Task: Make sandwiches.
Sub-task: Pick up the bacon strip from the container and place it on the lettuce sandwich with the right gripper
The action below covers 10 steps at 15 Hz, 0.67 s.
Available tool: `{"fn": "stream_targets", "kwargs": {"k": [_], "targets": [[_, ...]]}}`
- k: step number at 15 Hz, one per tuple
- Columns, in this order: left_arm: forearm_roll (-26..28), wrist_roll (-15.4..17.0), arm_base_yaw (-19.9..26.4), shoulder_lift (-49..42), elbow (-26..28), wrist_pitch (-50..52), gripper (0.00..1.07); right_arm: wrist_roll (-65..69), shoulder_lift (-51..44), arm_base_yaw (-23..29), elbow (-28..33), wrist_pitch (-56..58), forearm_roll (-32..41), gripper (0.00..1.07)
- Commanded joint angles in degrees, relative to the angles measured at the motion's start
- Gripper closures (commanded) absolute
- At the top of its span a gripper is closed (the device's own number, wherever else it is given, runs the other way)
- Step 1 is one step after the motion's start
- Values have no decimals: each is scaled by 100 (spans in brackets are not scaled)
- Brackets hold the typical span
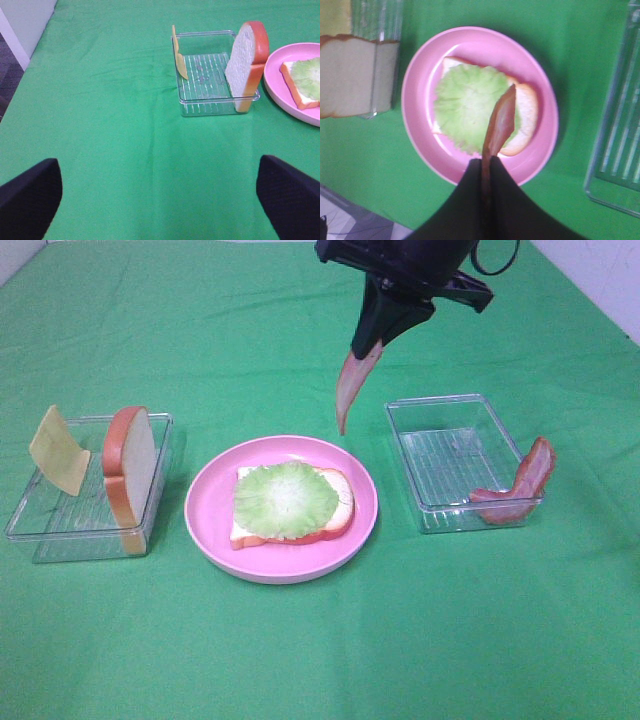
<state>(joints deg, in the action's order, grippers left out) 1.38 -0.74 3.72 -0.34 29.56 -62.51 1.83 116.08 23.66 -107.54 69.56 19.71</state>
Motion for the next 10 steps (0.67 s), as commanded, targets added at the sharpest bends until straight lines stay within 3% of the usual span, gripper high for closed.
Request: {"fn": "stream_targets", "kwargs": {"k": [1,6,10], "targets": [[34,23,-6,-40,-6,80,4,-384,69,384,-23,338,561,107],[34,23,-6,-40,-6,80,4,-636,900,1186,-23,-252,911,107],[34,23,-6,-40,-6,80,4,-642,1283,1243,-23,-636,1008,107]]}}
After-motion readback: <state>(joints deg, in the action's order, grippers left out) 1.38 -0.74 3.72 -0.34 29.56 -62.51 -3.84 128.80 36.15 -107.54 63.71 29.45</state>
